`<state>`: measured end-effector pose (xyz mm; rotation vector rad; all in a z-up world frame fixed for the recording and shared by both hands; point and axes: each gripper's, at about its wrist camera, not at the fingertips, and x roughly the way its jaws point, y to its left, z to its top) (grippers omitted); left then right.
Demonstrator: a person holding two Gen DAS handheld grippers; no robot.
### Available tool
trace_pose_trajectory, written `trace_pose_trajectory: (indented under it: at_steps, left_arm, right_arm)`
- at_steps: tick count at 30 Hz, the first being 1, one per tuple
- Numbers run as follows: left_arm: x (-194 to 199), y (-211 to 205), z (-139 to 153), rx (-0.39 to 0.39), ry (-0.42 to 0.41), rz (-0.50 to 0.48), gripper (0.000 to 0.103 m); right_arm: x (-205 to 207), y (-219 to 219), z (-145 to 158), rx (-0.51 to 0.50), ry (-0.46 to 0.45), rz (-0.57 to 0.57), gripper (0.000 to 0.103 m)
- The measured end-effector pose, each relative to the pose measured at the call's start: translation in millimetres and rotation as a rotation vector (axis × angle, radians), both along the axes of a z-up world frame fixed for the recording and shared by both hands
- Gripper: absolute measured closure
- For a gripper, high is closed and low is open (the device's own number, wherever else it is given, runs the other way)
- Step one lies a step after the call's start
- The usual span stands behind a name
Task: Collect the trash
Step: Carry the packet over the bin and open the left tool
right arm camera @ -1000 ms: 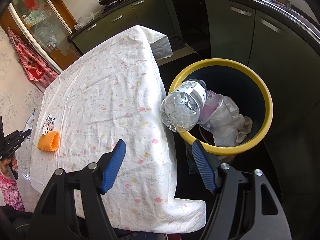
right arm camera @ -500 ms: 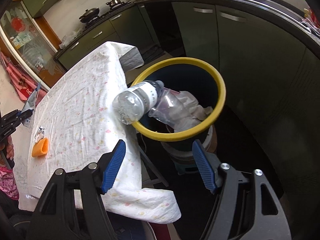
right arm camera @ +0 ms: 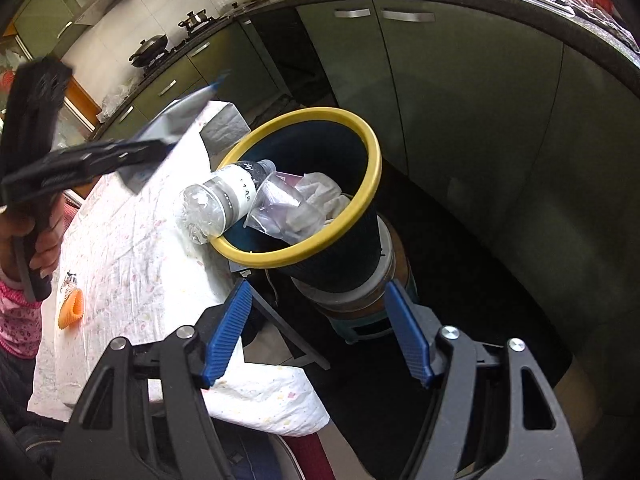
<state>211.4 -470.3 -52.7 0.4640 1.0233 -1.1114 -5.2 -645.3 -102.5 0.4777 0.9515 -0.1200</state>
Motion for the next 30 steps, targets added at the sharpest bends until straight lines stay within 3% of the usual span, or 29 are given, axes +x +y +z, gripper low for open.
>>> trace_pose_trajectory:
  at_steps: [3,6,10,15,21,25,30]
  left_arm:
    - [4,-34,-16,0.034,0.017,0.023,0.079]
    - [15,-58,-35,0.084,0.033,0.083,0.052]
    - [26,-43,-27,0.026,0.023,0.154,0.049]
    - [15,29,16,-0.130,-0.060,0.188,0.038]
    - [0,149,57,-0.282,-0.205,0.302,0.020]
    - [-2,230,64,-0.286,-0.273,0.440,0.015]
    - [5,342,60,-0.232,-0.392,0.660,0.010]
  right_arm:
    - [0,1,1,0.002,0.003,0.003,0.037]
    - [0,3,3,-0.001,-0.001,0.008,0.037]
    - [-3,6,6,-0.002,-0.010,0.019,0.036]
    - [-3,5,2,0.003,-0.007,0.008,0.036]
    - [10,16,-1,-0.007,0.014,0.029,0.036]
    - [25,31,-1,-0.029,0.034,0.060,0.036]
    - [57,66,0,-0.064,0.065,0.142,0.036]
